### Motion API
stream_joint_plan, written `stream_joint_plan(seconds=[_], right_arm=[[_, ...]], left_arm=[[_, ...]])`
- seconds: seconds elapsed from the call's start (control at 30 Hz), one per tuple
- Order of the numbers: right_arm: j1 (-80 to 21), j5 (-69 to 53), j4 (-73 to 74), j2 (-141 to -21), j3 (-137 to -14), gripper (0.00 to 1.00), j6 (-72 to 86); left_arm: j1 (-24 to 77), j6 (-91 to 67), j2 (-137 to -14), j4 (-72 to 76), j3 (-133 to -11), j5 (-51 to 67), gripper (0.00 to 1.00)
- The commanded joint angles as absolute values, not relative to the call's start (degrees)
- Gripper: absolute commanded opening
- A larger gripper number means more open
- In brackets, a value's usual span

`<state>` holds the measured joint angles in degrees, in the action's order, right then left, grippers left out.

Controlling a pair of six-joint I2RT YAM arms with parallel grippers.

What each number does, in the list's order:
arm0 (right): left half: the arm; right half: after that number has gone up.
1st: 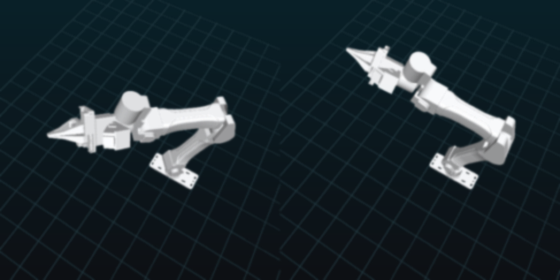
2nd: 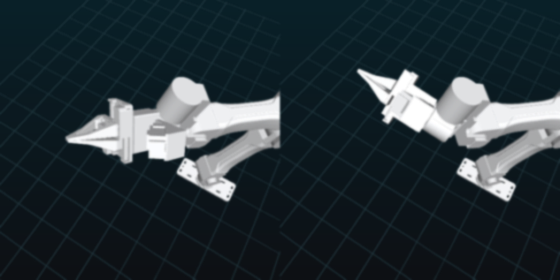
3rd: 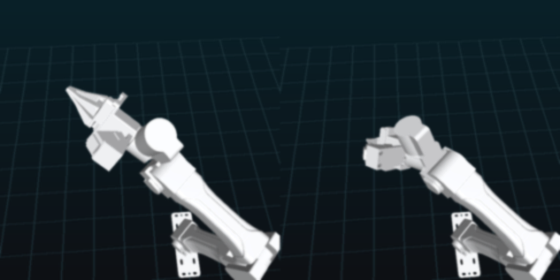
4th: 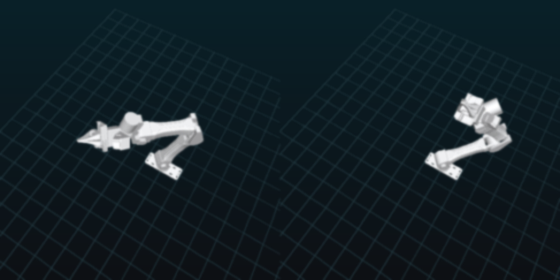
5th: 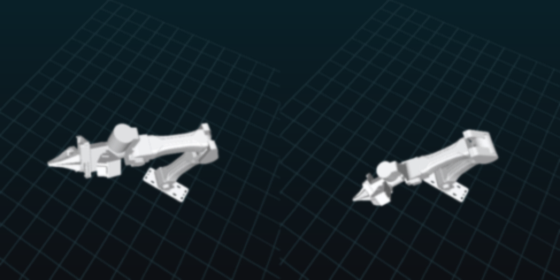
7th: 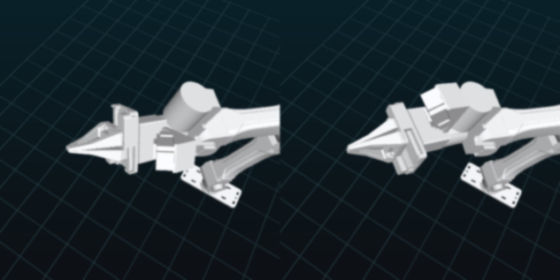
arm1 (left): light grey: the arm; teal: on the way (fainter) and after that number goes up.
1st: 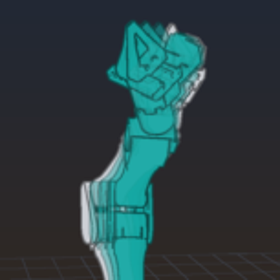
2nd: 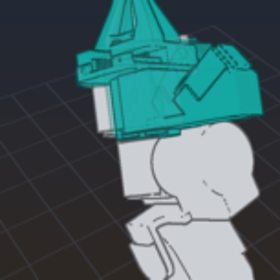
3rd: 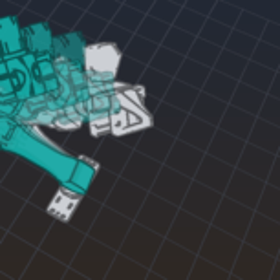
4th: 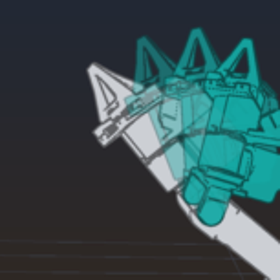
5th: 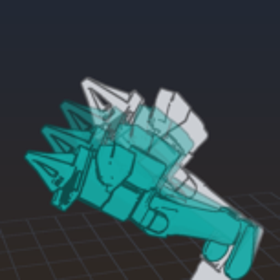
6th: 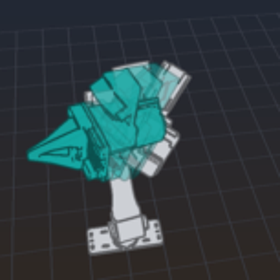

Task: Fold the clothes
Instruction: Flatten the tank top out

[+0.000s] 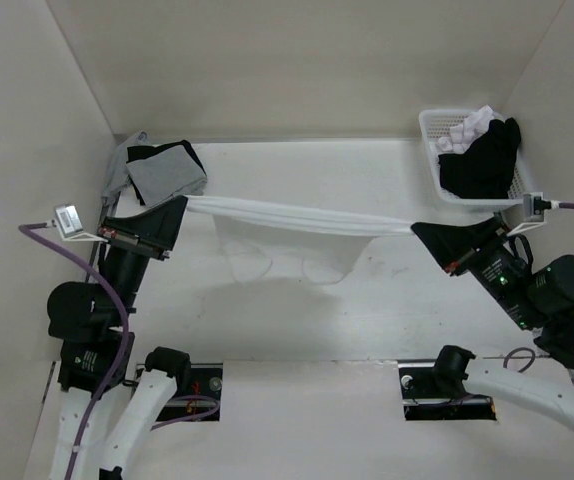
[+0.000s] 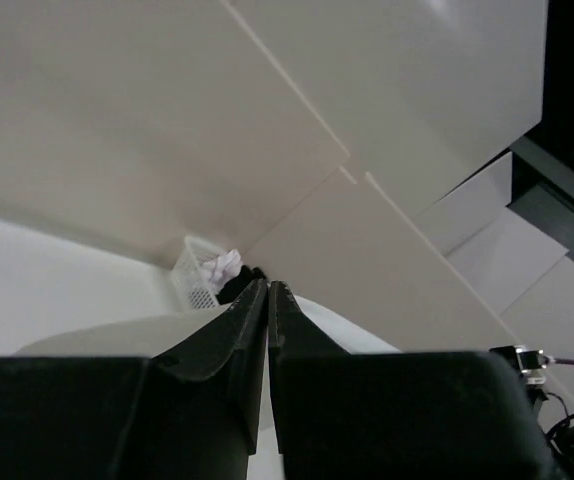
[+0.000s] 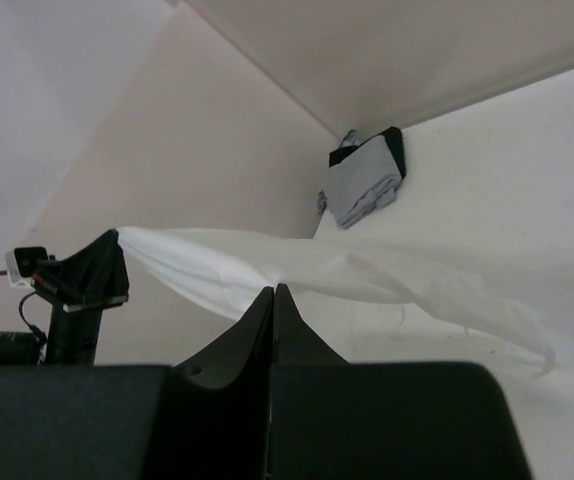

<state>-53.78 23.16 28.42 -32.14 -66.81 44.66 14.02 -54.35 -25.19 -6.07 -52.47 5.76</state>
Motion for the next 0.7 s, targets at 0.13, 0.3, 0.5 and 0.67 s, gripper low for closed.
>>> stream_joint_plan(seconds=[0.13,0.3,0.5,0.67], right_arm=[[-65.7,36.6,30.6,-38.7,-71.5,0.00,38.1],[-50.4,21.8,24.5,-46.7,-68.7,0.00,37.1],[-29.9,0.4,13.3,-61.2,-70.5,0.00,39.5],[-24.9,-4.3,13.6,-70.0,-83.5,0.00,39.3]], left_arm=[[14.2,-55.5,-30.2,-7.8,-56.4,4.7,0.03],[13.0,-56.2,-37.9,-3.7,-51.1,4.8,0.03],[8.7,-58.2,-53.1,4.6,-54.0,6.1,0.03],[6.2,-60.6,-62.0,7.9,-63.4,8.8,0.03]])
